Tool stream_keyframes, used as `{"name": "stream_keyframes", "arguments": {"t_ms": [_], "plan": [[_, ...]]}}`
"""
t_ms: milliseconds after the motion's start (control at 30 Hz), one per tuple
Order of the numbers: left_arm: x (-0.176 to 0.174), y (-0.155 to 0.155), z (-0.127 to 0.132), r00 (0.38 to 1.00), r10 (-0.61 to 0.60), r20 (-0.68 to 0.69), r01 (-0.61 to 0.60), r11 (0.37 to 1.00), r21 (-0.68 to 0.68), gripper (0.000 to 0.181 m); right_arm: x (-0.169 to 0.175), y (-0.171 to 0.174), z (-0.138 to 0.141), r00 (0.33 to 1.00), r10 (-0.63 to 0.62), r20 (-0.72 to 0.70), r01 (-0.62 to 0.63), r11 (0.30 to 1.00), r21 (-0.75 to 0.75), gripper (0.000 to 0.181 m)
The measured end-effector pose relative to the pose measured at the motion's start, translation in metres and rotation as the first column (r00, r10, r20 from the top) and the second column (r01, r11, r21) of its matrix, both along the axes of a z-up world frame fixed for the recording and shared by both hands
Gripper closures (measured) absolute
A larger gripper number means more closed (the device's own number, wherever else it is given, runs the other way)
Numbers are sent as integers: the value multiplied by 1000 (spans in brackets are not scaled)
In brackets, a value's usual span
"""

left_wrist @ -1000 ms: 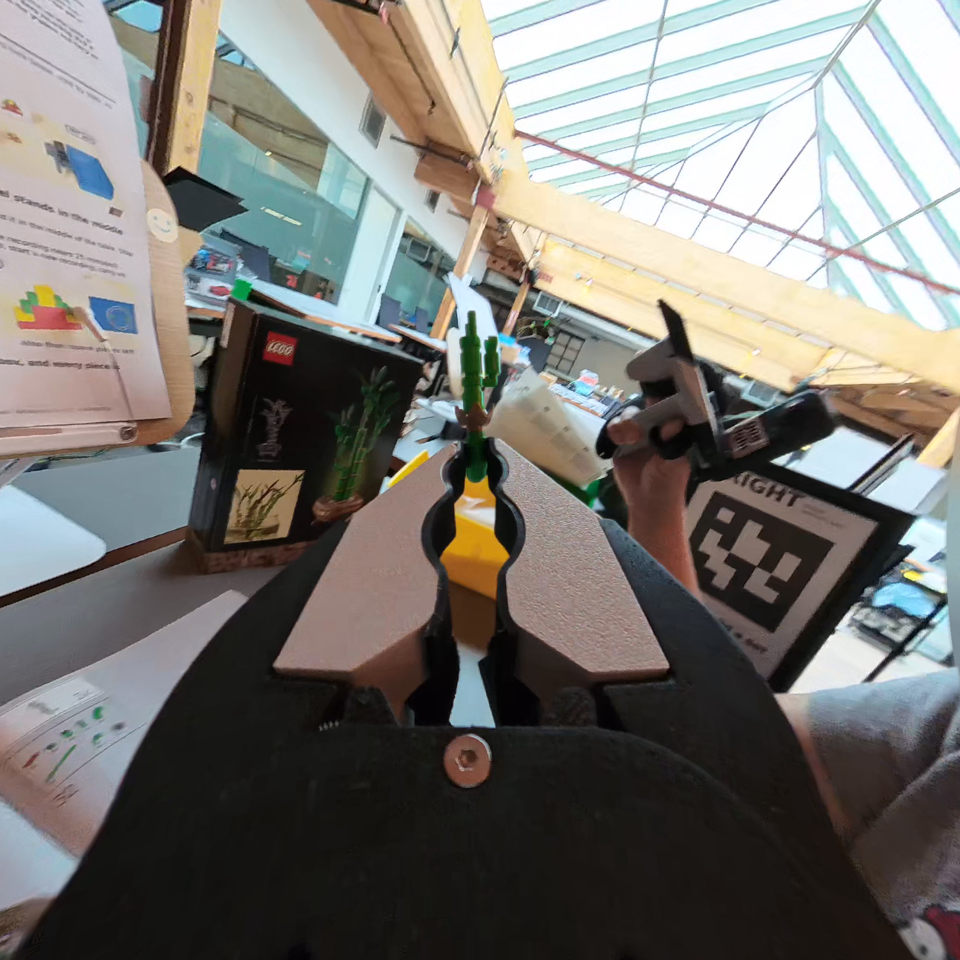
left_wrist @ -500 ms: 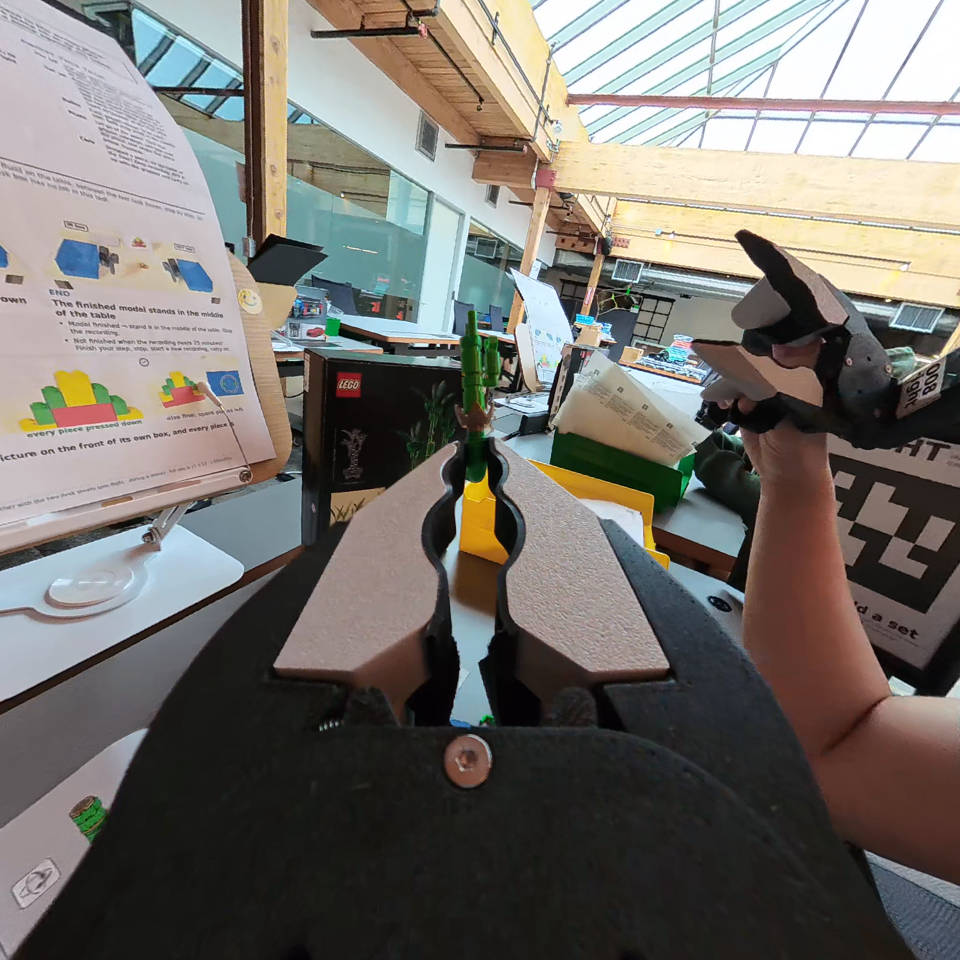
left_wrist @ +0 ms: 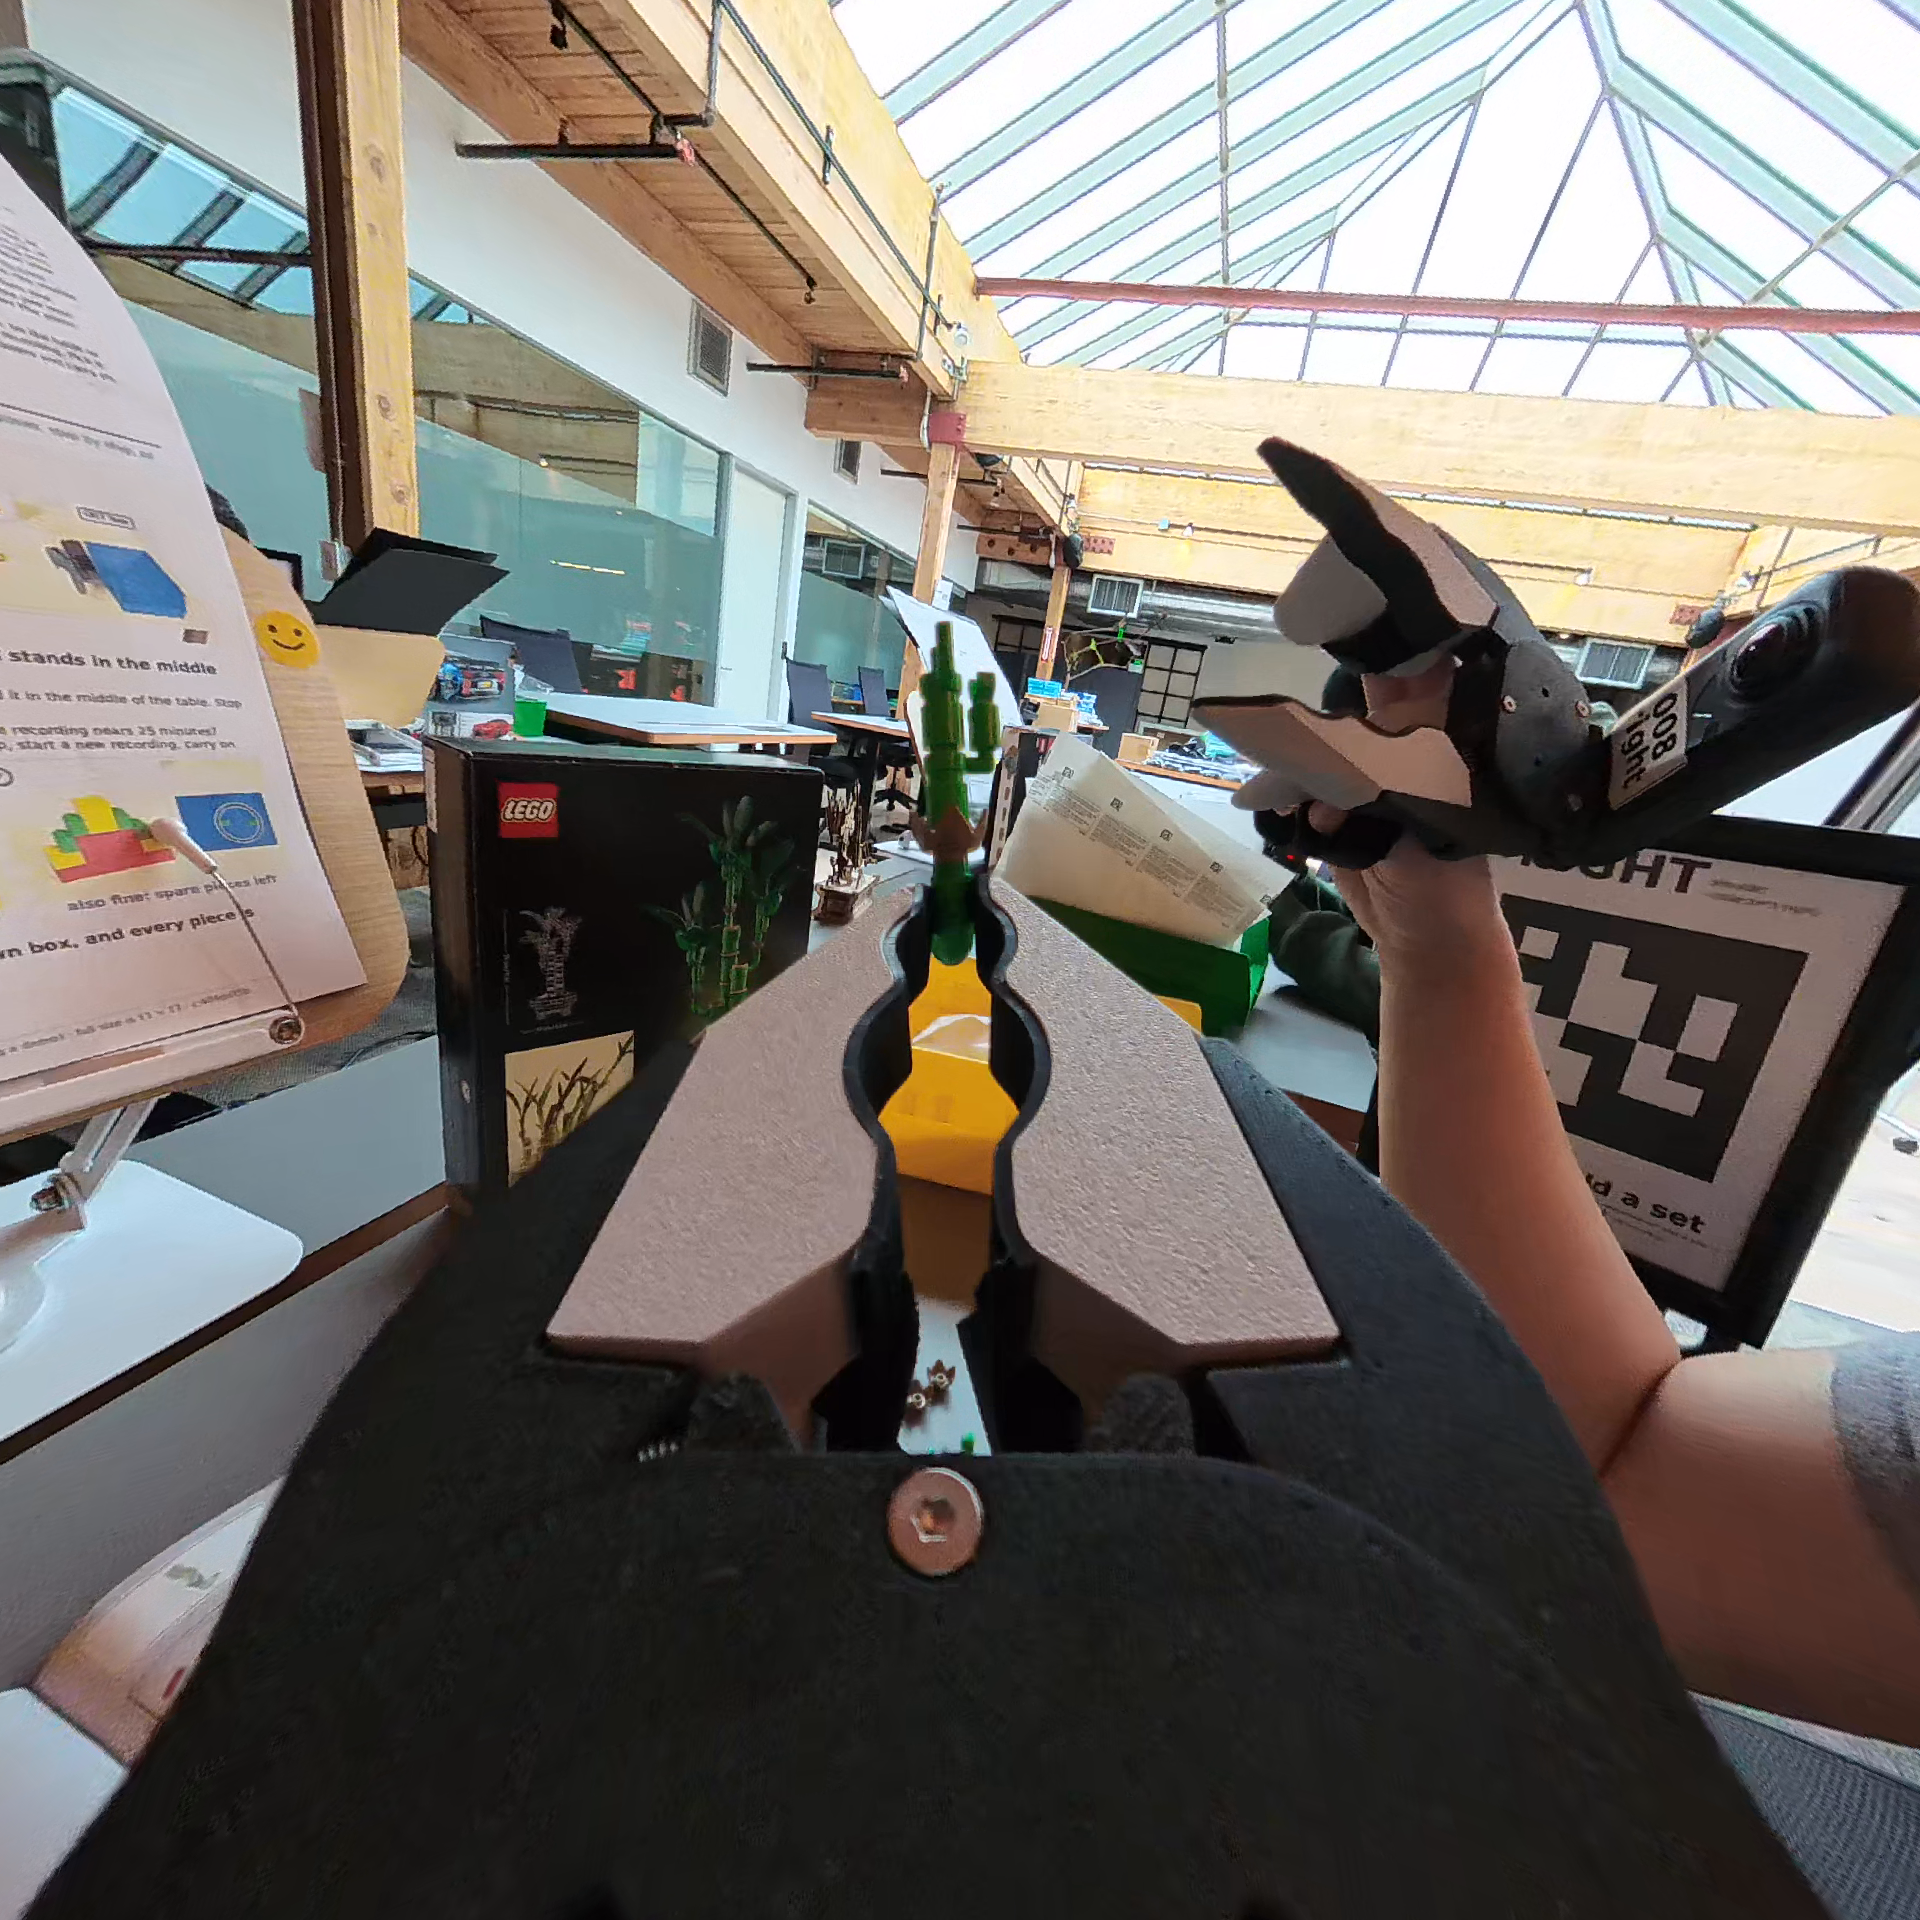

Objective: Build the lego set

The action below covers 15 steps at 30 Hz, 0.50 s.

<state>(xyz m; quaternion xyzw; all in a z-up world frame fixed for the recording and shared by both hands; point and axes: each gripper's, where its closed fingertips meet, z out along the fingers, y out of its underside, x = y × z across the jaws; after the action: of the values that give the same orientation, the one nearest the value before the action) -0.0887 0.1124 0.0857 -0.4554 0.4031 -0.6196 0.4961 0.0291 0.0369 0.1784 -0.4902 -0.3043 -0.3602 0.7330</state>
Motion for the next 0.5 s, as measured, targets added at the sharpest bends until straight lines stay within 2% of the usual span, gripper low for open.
{"name": "stream_keyframes", "arguments": {"t_ms": [233, 400, 500], "plan": [[5, 3, -9, 999, 21, -44, -20, 1000, 21, 176, -16, 24, -30, 997, 72, 19, -68, 984, -164, 78], [4, 0, -7, 999, 18, -44, -17, 999, 36, 176, -19, 27, -37, 996, 80, 28, -73, 977, -200, 79], [2, -2, -3, 1000, -16, -22, 16, 1000, 2, 176, -16, 22, -35, 997, 66, 45, -57, 981, -187, 80]]}}
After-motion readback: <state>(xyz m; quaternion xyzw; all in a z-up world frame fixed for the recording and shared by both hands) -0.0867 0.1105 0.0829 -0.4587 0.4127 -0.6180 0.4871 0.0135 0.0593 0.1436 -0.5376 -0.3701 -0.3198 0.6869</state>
